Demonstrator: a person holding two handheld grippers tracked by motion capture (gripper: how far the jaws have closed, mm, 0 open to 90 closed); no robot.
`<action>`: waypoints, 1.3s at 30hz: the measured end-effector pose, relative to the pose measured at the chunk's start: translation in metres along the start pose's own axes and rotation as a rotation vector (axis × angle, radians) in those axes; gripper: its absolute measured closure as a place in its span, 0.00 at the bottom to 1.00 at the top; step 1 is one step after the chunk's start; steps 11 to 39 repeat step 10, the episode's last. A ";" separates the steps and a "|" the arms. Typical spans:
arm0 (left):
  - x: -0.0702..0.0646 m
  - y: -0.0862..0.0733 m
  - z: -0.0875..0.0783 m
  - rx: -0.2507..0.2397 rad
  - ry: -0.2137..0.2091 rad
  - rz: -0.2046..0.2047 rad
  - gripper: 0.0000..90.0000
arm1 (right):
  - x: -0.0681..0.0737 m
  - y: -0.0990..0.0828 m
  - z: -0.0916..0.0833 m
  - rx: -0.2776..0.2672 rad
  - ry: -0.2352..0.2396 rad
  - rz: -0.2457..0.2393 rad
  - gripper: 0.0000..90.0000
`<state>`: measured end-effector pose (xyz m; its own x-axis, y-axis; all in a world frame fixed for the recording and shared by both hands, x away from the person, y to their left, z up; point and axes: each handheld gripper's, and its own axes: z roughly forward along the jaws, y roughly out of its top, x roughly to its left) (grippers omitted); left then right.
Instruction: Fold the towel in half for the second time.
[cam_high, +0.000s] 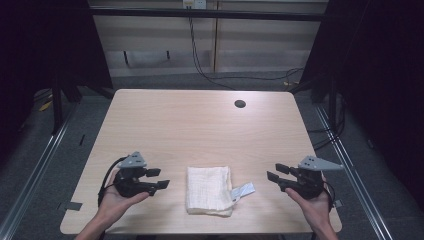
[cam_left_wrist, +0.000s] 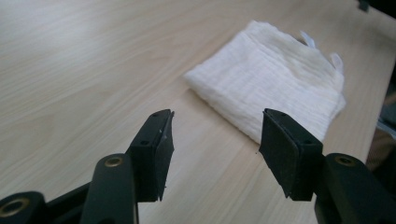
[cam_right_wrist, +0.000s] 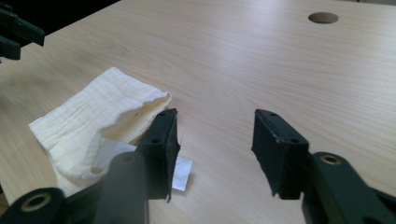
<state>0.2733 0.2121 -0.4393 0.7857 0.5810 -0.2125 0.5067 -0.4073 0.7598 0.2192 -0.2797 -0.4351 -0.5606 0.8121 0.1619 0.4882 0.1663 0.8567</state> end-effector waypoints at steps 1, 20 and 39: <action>0.001 -0.005 -0.003 -0.009 0.022 -0.008 0.49 | 0.001 -0.003 -0.002 -0.002 0.000 -0.005 0.56; 0.009 -0.033 -0.002 -0.014 0.043 -0.024 0.46 | -0.004 -0.027 -0.004 -0.025 -0.018 0.020 0.61; 0.009 -0.033 -0.002 -0.014 0.043 -0.024 0.46 | -0.004 -0.027 -0.004 -0.025 -0.018 0.020 0.61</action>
